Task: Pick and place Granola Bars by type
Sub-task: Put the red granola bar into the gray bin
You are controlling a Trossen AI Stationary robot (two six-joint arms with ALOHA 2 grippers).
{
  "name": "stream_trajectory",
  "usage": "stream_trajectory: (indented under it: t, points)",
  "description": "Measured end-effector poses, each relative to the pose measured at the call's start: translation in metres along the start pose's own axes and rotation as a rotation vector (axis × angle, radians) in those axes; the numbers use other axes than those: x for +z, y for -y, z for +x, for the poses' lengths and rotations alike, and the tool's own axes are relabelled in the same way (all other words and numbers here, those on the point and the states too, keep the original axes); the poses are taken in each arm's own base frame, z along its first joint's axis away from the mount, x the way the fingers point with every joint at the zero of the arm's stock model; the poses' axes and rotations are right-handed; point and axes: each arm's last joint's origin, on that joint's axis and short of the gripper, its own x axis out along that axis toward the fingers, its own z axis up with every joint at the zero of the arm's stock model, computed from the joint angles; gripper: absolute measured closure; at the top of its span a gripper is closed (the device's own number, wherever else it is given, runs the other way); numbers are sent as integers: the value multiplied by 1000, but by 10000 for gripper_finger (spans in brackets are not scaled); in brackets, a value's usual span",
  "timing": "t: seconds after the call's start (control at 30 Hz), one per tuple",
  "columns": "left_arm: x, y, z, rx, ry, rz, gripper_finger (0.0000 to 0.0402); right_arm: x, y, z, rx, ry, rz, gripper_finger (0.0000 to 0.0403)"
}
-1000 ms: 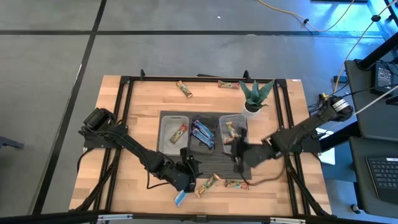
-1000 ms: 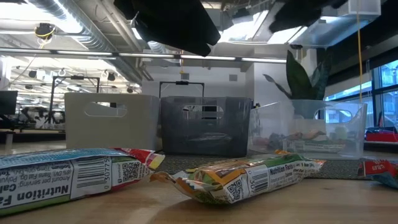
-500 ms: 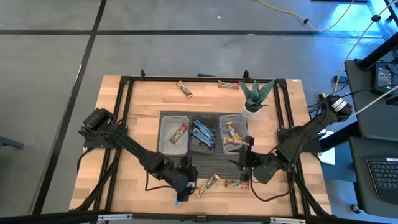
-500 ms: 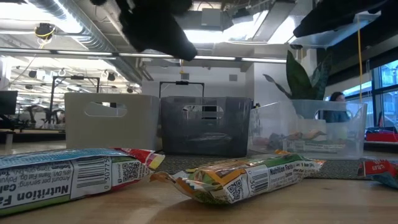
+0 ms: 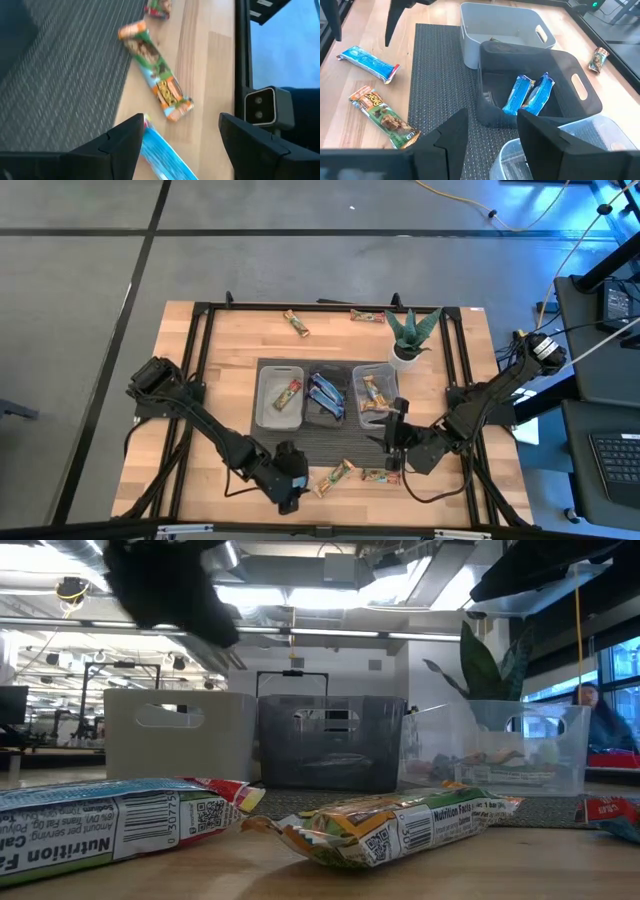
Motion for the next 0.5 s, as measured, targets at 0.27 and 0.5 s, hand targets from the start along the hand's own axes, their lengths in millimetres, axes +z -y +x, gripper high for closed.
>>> stream_trajectory:
  t: [0.27, 0.5]
  points:
    - [-5, 4, 1, 108, -101, -39, 151, 0, 0, 0, -2, 0, 0, 231]
    - [-11, 10, 28, 162, -248, -78, 151, 1, 1, 1, -5, 1, 7, 231]
